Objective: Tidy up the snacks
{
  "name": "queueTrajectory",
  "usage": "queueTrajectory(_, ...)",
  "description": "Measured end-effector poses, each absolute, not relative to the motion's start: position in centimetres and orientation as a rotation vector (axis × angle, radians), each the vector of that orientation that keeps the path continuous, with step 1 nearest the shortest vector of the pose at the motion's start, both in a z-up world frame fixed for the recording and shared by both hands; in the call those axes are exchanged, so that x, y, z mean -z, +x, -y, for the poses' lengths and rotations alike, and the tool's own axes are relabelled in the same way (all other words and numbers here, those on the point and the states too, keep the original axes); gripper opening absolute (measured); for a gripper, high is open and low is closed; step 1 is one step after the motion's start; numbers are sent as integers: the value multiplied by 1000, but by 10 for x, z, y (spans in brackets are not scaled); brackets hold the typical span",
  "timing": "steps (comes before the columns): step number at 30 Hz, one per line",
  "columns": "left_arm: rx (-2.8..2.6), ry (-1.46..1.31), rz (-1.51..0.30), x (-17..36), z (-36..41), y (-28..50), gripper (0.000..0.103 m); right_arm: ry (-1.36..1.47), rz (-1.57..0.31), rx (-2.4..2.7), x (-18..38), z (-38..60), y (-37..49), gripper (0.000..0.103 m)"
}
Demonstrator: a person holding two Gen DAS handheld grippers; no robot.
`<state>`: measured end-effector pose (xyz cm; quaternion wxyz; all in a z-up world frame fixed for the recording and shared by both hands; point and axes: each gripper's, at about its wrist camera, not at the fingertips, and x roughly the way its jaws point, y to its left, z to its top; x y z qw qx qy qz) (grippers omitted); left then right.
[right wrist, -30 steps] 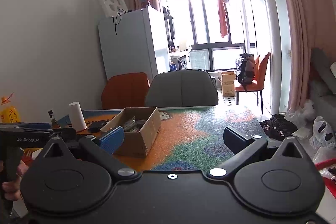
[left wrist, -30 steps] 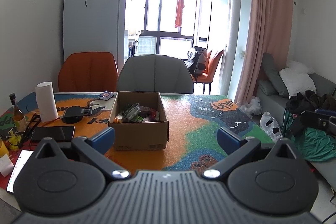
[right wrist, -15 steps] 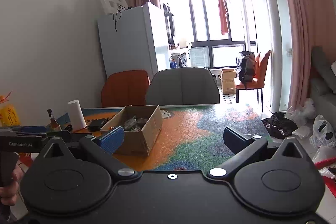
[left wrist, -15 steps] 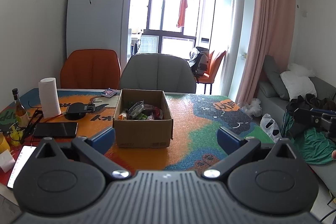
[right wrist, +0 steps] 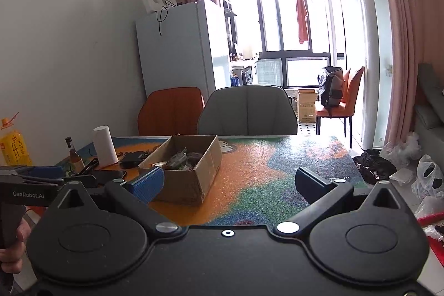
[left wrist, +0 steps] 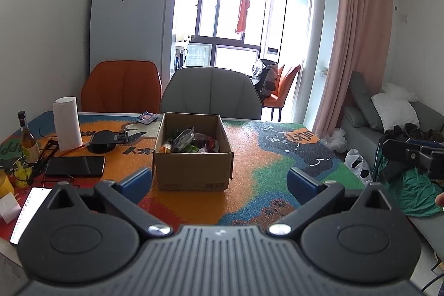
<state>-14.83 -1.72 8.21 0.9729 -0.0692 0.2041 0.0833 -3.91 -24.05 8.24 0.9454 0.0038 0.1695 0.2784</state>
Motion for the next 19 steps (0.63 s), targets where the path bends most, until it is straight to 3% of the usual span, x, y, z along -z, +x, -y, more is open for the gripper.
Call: queueTrajectory(19,-157,-138,-397,-81,16,-154,103,-16,-337,-559,-84,235,-45,103)
